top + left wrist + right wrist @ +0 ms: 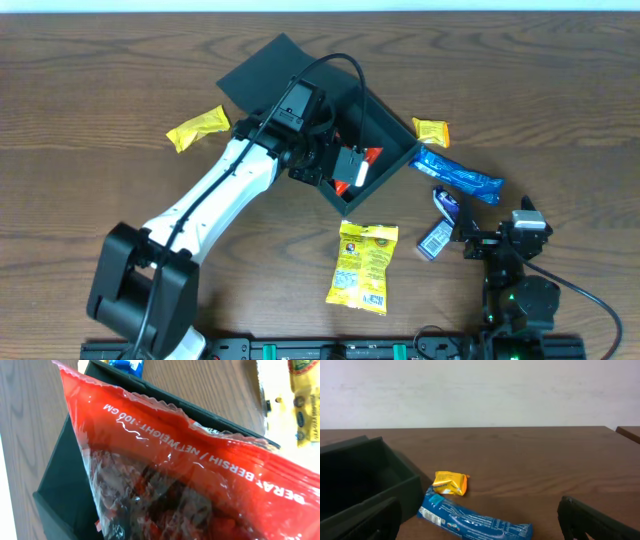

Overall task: Pack container
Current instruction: 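Lower the red bag into the box and open the left gripper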

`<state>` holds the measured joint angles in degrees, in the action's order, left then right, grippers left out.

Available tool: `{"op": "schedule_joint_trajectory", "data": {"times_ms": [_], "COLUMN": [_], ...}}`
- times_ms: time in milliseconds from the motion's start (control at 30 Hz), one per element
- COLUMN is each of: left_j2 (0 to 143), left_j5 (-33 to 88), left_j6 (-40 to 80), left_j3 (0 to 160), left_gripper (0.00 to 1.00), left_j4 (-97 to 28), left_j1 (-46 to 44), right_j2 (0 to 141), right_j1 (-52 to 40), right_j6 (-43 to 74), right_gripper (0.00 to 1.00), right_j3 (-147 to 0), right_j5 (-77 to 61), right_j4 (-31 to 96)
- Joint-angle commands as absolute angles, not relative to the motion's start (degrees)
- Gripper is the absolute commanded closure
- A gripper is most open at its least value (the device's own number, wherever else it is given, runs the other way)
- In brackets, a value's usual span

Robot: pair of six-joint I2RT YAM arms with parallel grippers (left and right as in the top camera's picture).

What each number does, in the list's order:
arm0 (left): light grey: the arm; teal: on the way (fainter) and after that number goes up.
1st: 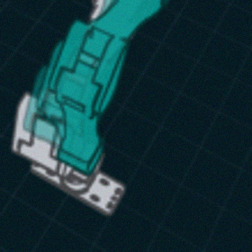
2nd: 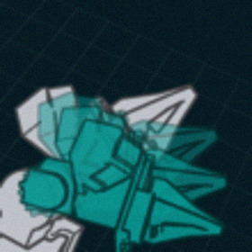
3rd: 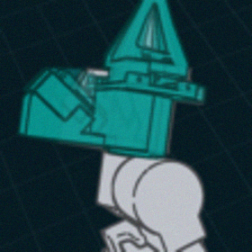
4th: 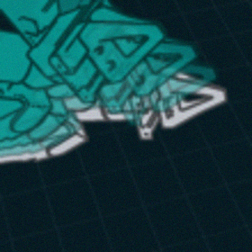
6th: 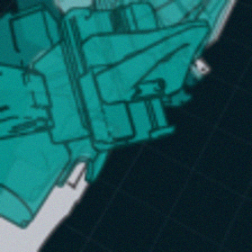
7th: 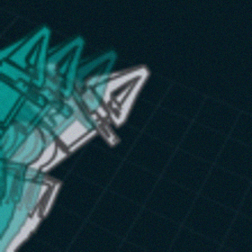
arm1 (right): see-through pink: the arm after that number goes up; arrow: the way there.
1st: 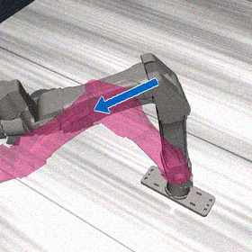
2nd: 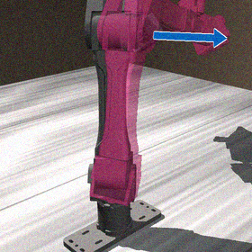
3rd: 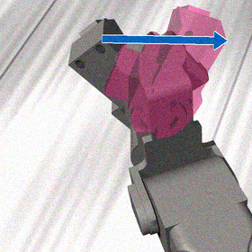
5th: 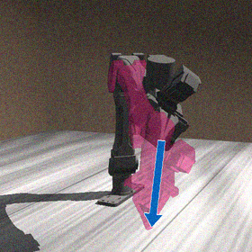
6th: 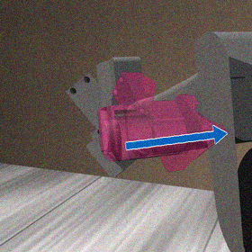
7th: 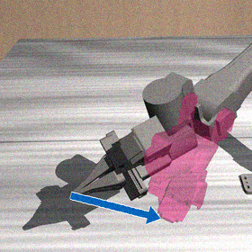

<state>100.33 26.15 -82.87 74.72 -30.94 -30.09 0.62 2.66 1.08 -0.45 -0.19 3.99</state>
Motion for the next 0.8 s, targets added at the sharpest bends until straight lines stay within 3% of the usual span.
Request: {"op": "schedule_joint_trajectory", "data": {"times_ms": [0, 400, 500, 700, 767], "left_j2": [101.2, 101.2, 101.3, 101.3, 101.3], "left_j5": [30.5, 32.9, 33.5, 33.3, 32.7], "left_j6": [-85.0, -87.1, -84.9, -84.0, -84.0], "left_j3": [76.0, 76.0, 76.0, 76.0, 76.0], "left_gripper": [0.7, 0.71, 0.62, 0.6, 0.55], "left_j4": [-29.8, -26.7, -27.4, -27.4, -26.3], "left_j1": [-30.0, -30.0, -30.0, -29.9, -29.9], "right_j2": [0.3, 0.3, 0.3, 0.3, 0.3], "right_j1": [2.2, 2.2, 2.2, 2.2, 2.2], "right_j6": [1.9, 1.9, 1.9, 1.9, 1.9], "right_gripper": [0.01, 0.01, 0.01, 0.01, 0.01], "right_j3": [-0.3, -0.3, -0.3, -0.3, -0.3], "right_j5": [-0.2, -0.2, -0.2, -0.2, -0.2], "right_j4": [4.3, 4.3, 4.3, 4.3, 4.3]}}
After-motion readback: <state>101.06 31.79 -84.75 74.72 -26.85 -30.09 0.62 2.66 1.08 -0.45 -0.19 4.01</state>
